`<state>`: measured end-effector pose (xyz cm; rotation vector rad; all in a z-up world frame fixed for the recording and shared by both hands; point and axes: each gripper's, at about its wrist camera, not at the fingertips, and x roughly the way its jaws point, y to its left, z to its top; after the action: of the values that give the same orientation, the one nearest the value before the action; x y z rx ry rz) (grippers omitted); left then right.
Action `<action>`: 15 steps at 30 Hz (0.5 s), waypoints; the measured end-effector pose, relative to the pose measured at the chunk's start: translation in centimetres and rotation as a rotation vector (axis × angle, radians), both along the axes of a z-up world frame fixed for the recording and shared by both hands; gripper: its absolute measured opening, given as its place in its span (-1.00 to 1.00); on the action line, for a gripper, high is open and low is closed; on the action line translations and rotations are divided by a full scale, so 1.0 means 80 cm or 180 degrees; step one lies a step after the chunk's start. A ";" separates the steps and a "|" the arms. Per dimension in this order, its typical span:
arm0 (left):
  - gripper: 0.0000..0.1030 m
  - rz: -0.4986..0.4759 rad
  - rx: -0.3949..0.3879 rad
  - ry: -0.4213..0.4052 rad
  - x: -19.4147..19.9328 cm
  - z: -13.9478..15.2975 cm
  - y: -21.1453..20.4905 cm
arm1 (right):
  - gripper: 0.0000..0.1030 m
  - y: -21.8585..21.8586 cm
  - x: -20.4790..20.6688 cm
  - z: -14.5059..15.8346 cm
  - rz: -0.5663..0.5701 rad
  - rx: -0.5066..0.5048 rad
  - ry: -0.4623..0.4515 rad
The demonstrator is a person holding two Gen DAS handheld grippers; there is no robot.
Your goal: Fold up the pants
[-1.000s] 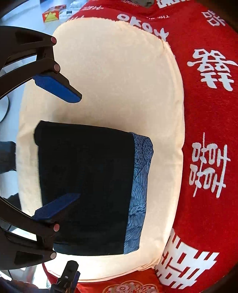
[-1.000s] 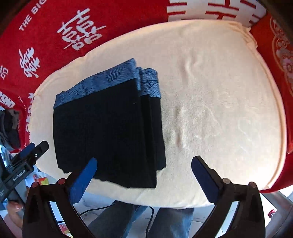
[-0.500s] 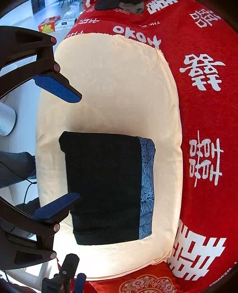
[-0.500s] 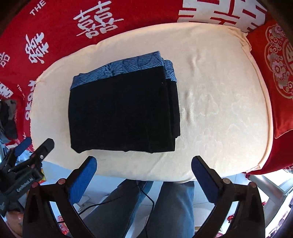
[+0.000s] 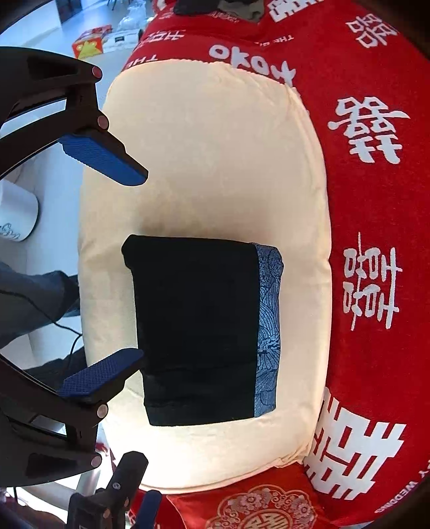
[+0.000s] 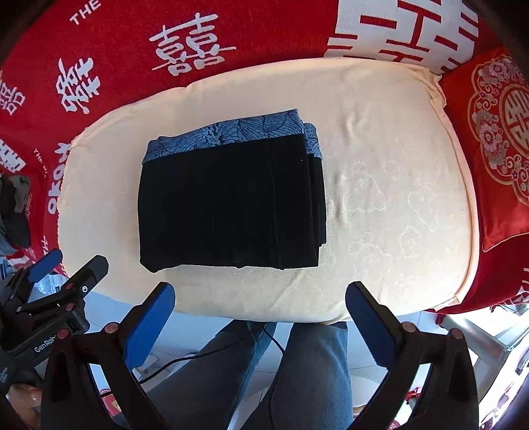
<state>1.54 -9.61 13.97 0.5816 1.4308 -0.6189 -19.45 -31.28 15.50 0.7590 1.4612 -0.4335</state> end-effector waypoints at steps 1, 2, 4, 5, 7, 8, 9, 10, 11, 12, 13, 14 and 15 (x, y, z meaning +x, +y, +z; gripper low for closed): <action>0.93 -0.0006 0.0009 -0.0006 0.000 0.001 0.000 | 1.00 0.000 0.001 0.001 0.0009 -0.0016 0.0013; 0.93 -0.0020 0.0017 -0.0016 0.000 0.001 0.000 | 1.00 0.001 0.002 0.001 0.0012 -0.0033 0.0027; 0.93 -0.0059 0.0035 -0.0052 -0.001 0.004 -0.002 | 1.00 0.001 0.004 0.004 0.0018 -0.0059 0.0032; 0.93 -0.0072 0.0038 -0.0061 -0.001 0.005 -0.003 | 1.00 0.001 0.004 0.005 0.0016 -0.0068 0.0031; 0.93 -0.0089 0.0029 -0.0065 -0.001 0.008 -0.005 | 1.00 0.001 0.006 0.007 0.0015 -0.0074 0.0029; 0.93 -0.0096 0.0025 -0.0064 -0.001 0.009 -0.005 | 1.00 0.000 0.007 0.008 0.0013 -0.0079 0.0025; 0.93 -0.0109 0.0024 -0.0066 -0.001 0.010 -0.006 | 1.00 0.000 0.008 0.009 0.0010 -0.0087 0.0025; 0.93 -0.0121 0.0021 -0.0069 -0.001 0.011 -0.007 | 1.00 0.001 0.008 0.010 0.0011 -0.0092 0.0029; 0.93 -0.0131 0.0015 -0.0068 -0.001 0.012 -0.007 | 1.00 0.001 0.009 0.010 0.0012 -0.0098 0.0034; 0.93 -0.0134 0.0007 -0.0062 -0.002 0.013 -0.008 | 1.00 0.001 0.009 0.011 0.0013 -0.0109 0.0039; 0.93 -0.0138 0.0001 -0.0058 -0.002 0.014 -0.008 | 1.00 0.002 0.009 0.012 0.0011 -0.0117 0.0037; 0.93 -0.0146 -0.0001 -0.0057 -0.002 0.014 -0.008 | 1.00 0.002 0.010 0.012 0.0012 -0.0119 0.0033; 0.93 -0.0153 -0.0001 -0.0054 -0.001 0.014 -0.009 | 1.00 0.002 0.010 0.013 0.0015 -0.0123 0.0032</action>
<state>1.42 -10.30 15.11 0.6212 1.4042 -0.6507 -18.66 -31.15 16.51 0.7236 1.4597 -0.4612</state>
